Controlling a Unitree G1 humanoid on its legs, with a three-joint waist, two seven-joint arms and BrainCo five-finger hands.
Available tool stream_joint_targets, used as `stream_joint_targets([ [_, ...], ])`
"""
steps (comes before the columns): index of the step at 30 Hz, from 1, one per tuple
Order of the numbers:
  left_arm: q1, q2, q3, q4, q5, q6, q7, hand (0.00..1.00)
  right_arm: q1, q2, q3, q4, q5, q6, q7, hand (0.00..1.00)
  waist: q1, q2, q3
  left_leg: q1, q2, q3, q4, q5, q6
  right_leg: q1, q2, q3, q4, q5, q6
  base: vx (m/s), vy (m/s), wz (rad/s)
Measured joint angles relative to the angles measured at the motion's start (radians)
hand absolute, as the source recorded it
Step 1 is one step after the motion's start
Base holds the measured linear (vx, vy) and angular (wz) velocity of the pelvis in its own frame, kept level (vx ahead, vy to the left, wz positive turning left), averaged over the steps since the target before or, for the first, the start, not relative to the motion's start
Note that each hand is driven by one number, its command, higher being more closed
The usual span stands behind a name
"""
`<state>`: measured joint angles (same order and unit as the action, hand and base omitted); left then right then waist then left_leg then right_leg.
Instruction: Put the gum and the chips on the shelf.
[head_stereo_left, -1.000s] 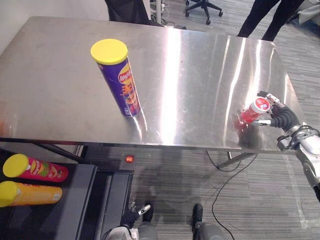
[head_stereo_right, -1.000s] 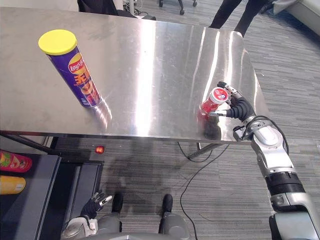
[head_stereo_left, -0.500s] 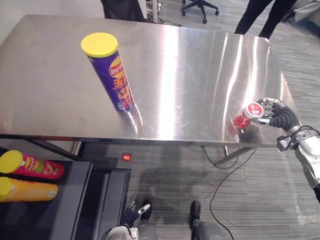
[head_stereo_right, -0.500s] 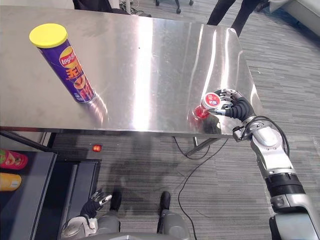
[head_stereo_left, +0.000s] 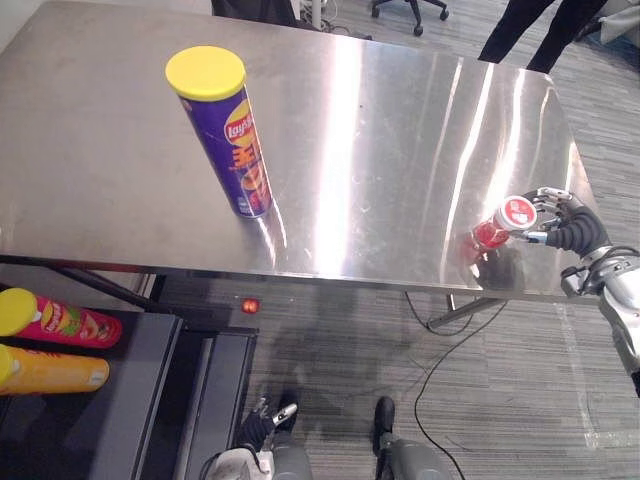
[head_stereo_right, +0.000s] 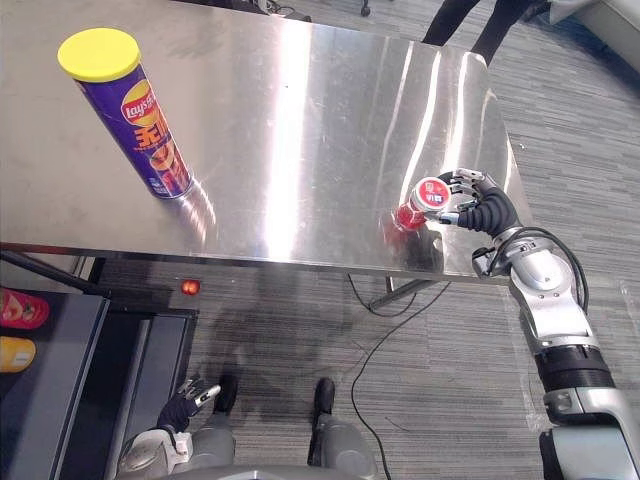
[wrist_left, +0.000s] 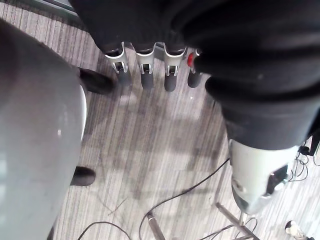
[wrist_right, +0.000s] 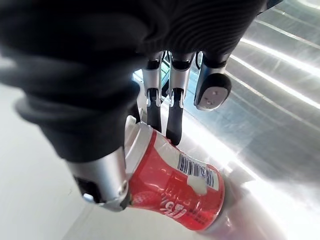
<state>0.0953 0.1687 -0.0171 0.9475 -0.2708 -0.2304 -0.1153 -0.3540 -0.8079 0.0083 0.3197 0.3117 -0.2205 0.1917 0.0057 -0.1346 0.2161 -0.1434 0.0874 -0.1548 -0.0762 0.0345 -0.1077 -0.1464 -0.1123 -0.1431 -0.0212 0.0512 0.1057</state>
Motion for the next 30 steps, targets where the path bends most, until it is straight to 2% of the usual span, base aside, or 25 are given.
stream_joint_targets([
  [10,0.002,-0.01,0.042,0.004,0.01,0.003,0.005,0.0,-0.071,0.033,-0.139,-0.191,0.006,-0.015,-0.068,1.0,0.0,-0.005,-0.002,0.013,0.002,-0.019,-0.003,0.005,0.0,0.022,0.001,-0.016,0.0,0.0,0.0,-0.01,-0.011,0.05],
  [13,0.002,-0.018,0.065,0.007,0.01,0.014,0.013,0.0,-0.107,0.065,-0.159,-0.228,0.024,-0.039,-0.078,1.0,0.0,-0.006,-0.002,0.026,0.005,-0.023,-0.019,0.018,-0.001,0.03,0.002,-0.02,0.0,-0.001,-0.001,-0.02,-0.014,0.03],
  [20,0.006,-0.029,0.1,0.008,0.011,0.018,0.016,0.0,-0.151,0.092,-0.159,-0.268,0.065,-0.043,-0.077,1.0,0.003,-0.006,-0.006,0.036,0.008,-0.033,-0.024,0.027,-0.004,0.044,0.005,-0.028,0.0,-0.001,-0.001,-0.04,-0.021,0.04],
  [25,0.02,-0.032,0.103,0.023,0.012,0.024,0.023,0.0,-0.151,0.149,-0.132,-0.309,0.141,-0.042,-0.067,1.0,0.004,-0.007,-0.056,0.04,0.01,-0.043,-0.024,0.028,-0.005,0.057,0.006,-0.039,-0.006,-0.002,-0.003,-0.01,-0.02,0.06],
  [30,0.02,-0.033,0.103,0.04,0.015,0.026,0.024,0.0,-0.151,0.159,-0.027,-0.349,0.193,-0.039,-0.001,1.0,0.019,-0.009,-0.091,0.048,0.011,-0.059,-0.024,0.032,-0.007,0.077,0.008,-0.057,-0.011,-0.004,-0.005,-0.02,-0.021,0.09],
])
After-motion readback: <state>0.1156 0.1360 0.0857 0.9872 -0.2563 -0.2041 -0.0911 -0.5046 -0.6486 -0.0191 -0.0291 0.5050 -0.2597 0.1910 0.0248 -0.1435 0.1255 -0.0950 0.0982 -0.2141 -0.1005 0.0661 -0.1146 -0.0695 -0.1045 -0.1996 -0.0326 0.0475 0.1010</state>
